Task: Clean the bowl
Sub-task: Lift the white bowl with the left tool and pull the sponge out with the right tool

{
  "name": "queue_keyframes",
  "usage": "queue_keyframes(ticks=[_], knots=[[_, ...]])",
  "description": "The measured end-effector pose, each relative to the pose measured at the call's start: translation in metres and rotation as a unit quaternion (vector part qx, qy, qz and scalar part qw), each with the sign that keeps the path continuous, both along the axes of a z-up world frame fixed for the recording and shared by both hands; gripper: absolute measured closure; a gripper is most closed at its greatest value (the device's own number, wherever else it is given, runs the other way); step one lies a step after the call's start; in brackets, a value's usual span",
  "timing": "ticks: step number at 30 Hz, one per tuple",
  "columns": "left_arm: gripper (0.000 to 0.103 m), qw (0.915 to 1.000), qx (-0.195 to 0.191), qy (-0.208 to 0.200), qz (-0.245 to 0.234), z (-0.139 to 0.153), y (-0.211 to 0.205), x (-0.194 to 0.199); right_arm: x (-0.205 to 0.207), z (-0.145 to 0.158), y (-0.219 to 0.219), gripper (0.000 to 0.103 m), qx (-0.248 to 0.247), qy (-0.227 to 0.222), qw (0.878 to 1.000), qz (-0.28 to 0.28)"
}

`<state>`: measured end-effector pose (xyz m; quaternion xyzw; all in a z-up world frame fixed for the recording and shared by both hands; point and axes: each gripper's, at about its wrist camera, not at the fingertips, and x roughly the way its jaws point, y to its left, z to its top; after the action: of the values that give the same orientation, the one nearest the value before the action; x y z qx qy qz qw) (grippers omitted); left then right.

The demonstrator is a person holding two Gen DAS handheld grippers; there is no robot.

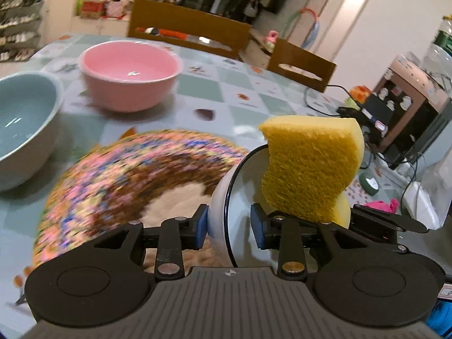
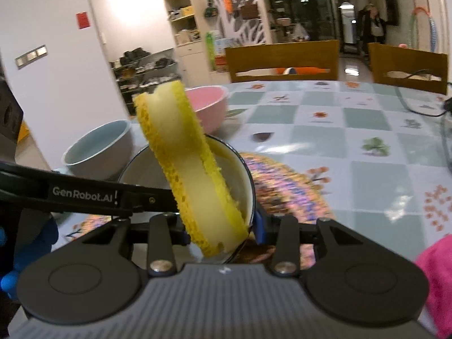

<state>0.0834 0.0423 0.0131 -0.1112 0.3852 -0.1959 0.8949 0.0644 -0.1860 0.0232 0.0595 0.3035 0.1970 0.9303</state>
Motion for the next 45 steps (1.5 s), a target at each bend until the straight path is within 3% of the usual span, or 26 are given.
queue_keyframes(ticks=[9,14,18,22,28,33,36,43,45], knots=[[0.071,0.9996,-0.013,-0.011,0.022,-0.017,0.024,-0.014,-0.008,-0.016,0.032,0.064,0.016,0.002,1.000,0.017],[0.084,0.9985,-0.019,-0.031,0.041,-0.022,0.025,-0.020,-0.006,-0.020,0.026,0.063,0.020,0.000,0.999,0.025],[0.085,0.9971,-0.030,-0.037,0.060,-0.027,0.028,-0.021,-0.009,-0.025,0.021,0.062,0.021,-0.012,0.999,0.040],[0.086,0.9962,-0.017,-0.049,0.070,-0.029,0.024,-0.025,-0.015,-0.024,0.026,0.059,-0.007,-0.033,0.998,0.055],[0.086,0.9956,-0.003,-0.059,0.072,-0.028,0.020,-0.028,-0.027,-0.019,0.030,0.044,-0.043,-0.078,0.994,0.064],[0.086,0.9952,0.006,-0.065,0.072,-0.027,0.018,-0.029,-0.037,-0.013,0.030,0.044,-0.061,-0.120,0.989,0.066],[0.085,0.9950,0.013,-0.070,0.070,-0.027,0.015,-0.030,-0.043,-0.010,0.031,0.046,-0.068,-0.141,0.985,0.077],[0.081,0.9944,0.025,-0.081,0.063,-0.024,0.009,-0.034,-0.037,-0.012,0.034,0.076,-0.064,-0.139,0.983,0.097],[0.081,0.9941,0.029,-0.085,0.062,-0.024,0.008,-0.035,-0.036,-0.012,0.034,0.078,-0.060,-0.137,0.984,0.099]])
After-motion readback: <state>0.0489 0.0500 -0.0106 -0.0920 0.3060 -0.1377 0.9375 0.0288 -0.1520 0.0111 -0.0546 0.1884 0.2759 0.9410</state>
